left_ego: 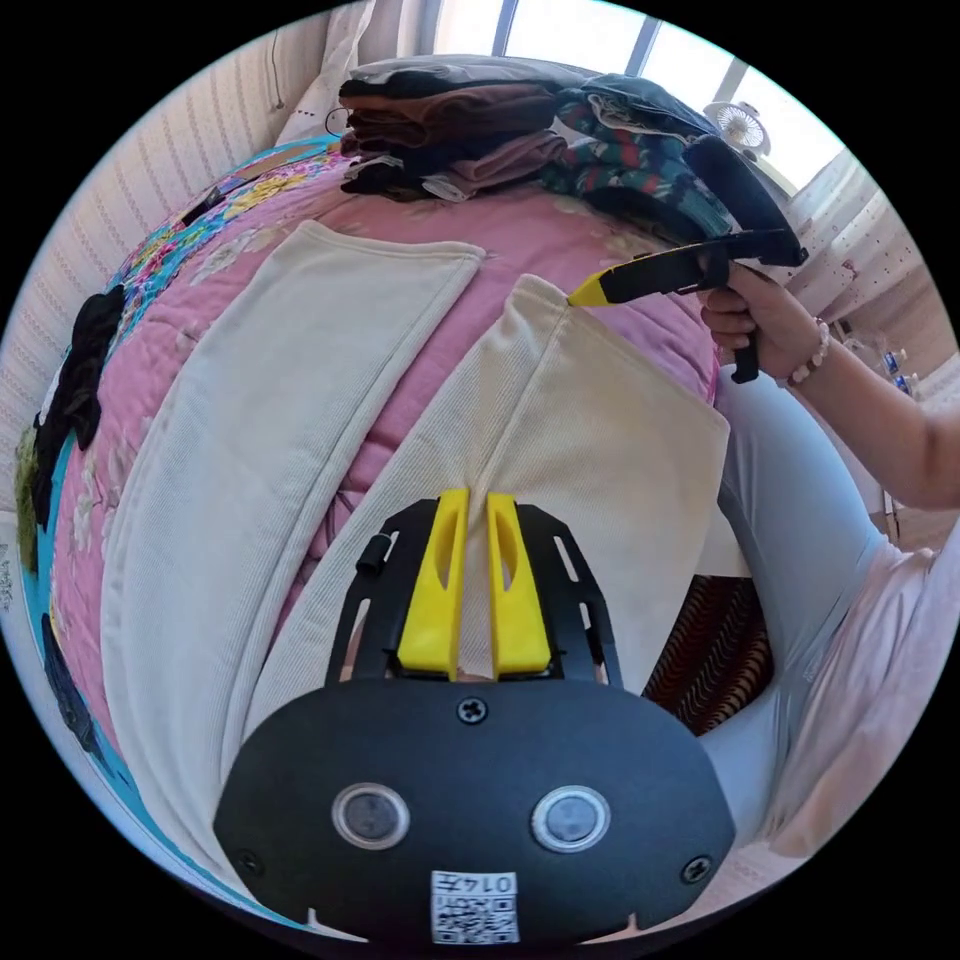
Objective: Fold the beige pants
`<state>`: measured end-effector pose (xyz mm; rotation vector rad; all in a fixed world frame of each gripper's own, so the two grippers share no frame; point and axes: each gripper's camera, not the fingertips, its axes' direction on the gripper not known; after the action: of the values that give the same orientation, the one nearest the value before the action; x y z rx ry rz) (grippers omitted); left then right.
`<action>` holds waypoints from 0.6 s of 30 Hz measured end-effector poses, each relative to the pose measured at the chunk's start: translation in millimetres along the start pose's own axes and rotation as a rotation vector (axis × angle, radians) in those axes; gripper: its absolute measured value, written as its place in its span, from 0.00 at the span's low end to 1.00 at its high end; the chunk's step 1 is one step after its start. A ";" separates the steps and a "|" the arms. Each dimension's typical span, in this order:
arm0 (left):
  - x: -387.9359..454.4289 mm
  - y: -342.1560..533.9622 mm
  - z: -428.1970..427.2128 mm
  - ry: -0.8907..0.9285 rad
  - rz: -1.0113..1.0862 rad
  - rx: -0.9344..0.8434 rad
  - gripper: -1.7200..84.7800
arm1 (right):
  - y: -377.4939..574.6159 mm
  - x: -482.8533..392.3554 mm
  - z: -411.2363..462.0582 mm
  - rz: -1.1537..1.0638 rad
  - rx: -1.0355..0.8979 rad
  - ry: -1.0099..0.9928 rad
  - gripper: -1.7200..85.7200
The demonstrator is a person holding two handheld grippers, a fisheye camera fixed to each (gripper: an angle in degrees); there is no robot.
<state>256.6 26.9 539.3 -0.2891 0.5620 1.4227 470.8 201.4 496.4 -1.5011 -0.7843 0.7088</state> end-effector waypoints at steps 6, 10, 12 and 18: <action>-21.9 5.1 -36.0 0.046 -0.033 0.077 0.03 | -2.7 0.3 -17.0 -0.012 0.082 -0.064 0.03; -51.0 1.5 -16.0 0.031 -0.108 0.043 0.03 | -17.9 10.1 -5.3 0.037 0.076 -0.043 0.03; -62.0 3.1 10.8 0.036 -0.155 -0.029 0.04 | -19.8 16.1 -0.5 0.091 0.081 0.003 0.03; -78.8 25.8 6.1 0.122 -0.238 0.030 0.07 | 20.7 8.3 -32.0 0.033 0.064 -0.006 0.08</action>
<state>228.7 -33.1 589.7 -0.4074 0.6261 1.1711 503.0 188.9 478.2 -1.4572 -0.7362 0.7571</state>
